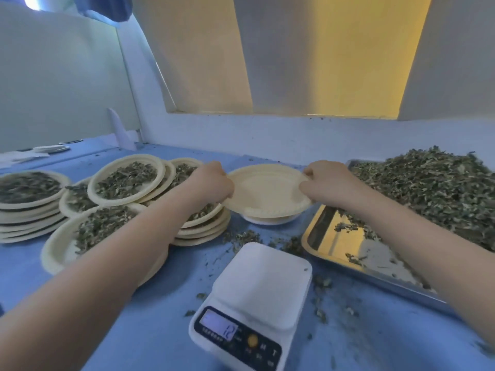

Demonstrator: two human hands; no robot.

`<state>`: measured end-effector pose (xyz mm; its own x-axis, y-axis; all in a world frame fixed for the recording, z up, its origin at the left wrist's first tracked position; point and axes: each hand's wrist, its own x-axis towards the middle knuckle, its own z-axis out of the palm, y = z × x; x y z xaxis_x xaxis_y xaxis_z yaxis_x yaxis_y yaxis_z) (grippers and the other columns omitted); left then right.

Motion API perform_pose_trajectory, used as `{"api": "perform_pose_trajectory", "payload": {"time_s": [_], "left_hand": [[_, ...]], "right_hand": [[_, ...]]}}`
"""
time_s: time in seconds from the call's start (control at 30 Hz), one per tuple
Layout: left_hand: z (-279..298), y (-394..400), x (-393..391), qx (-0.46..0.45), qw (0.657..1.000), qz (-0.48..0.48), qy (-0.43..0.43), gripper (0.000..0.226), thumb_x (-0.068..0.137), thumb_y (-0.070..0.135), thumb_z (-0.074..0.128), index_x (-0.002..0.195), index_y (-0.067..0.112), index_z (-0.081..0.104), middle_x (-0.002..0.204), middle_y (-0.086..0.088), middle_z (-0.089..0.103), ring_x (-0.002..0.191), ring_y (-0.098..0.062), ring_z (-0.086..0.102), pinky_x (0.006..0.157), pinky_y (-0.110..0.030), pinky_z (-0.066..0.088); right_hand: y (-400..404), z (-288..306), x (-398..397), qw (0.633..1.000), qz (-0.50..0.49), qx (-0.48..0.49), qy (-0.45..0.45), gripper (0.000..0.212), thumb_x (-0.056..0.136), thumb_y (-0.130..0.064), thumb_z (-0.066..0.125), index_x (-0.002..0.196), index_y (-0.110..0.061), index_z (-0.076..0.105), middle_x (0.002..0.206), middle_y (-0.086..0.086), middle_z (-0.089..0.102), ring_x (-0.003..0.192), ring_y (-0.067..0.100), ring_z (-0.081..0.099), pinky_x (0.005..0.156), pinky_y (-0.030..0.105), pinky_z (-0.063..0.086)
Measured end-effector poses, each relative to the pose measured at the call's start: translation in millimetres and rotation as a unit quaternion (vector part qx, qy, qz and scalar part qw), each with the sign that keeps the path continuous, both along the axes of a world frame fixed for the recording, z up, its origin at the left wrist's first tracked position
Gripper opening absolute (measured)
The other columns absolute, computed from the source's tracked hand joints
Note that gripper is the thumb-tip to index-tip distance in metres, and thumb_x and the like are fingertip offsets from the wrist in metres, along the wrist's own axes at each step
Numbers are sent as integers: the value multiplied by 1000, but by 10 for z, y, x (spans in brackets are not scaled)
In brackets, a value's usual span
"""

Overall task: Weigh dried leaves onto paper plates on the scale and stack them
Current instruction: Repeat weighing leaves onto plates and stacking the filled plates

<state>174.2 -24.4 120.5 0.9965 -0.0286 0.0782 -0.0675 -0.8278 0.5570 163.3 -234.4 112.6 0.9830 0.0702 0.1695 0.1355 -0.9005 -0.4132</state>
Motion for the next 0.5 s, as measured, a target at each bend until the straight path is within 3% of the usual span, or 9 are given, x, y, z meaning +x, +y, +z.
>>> {"api": "perform_pose_trajectory", "payload": {"time_s": [0.07, 0.17, 0.23, 0.3, 0.37, 0.5], "left_hand": [[-214, 86, -238, -39, 999, -12, 19, 19, 79, -2, 55, 97, -4, 60, 86, -13, 51, 74, -22, 44, 66, -30, 34], [-549, 141, -512, -82, 995, -14, 63, 16, 75, -2, 55, 90, 2, 58, 85, -14, 53, 74, -23, 47, 67, -30, 35], [-729, 145, -589, -96, 992, -11, 83, 25, 76, -2, 54, 101, 1, 58, 95, -15, 58, 77, -22, 50, 65, -29, 37], [-859, 149, -631, -120, 990, 4, 78, 41, 78, -2, 55, 119, 3, 55, 111, -12, 58, 92, -25, 55, 72, -31, 44], [-953, 163, -656, -135, 988, 13, 74, 49, 80, -2, 55, 128, 7, 49, 114, -6, 52, 104, -26, 53, 80, -34, 47], [-1070, 160, -654, -114, 990, 8, 77, 52, 83, 4, 53, 134, 11, 41, 114, -5, 52, 107, -24, 51, 86, -35, 47]], "right_hand": [[10, -188, -226, 1000, 13, -22, 10, 31, 87, -15, 47, 104, 5, 62, 81, 20, 61, 54, 19, 41, 48, 26, 27], [38, -497, -447, 998, 13, -52, 20, 28, 84, -19, 49, 102, -4, 64, 95, 15, 66, 86, 27, 60, 68, 33, 46], [57, -673, -505, 997, 14, -64, 41, 27, 84, -20, 48, 100, -4, 63, 94, 13, 64, 88, 29, 60, 68, 34, 46], [67, -820, -513, 997, 15, -64, 50, 23, 82, -19, 47, 92, -2, 60, 87, 15, 62, 82, 30, 60, 61, 33, 39], [89, -920, -510, 997, 13, -61, 47, 20, 82, -19, 47, 90, -3, 57, 86, 13, 59, 81, 31, 58, 61, 33, 40], [109, -1013, -491, 995, 13, -91, 38, 45, 89, -22, 47, 132, -11, 42, 122, 13, 48, 108, 29, 50, 86, 40, 47]]}}
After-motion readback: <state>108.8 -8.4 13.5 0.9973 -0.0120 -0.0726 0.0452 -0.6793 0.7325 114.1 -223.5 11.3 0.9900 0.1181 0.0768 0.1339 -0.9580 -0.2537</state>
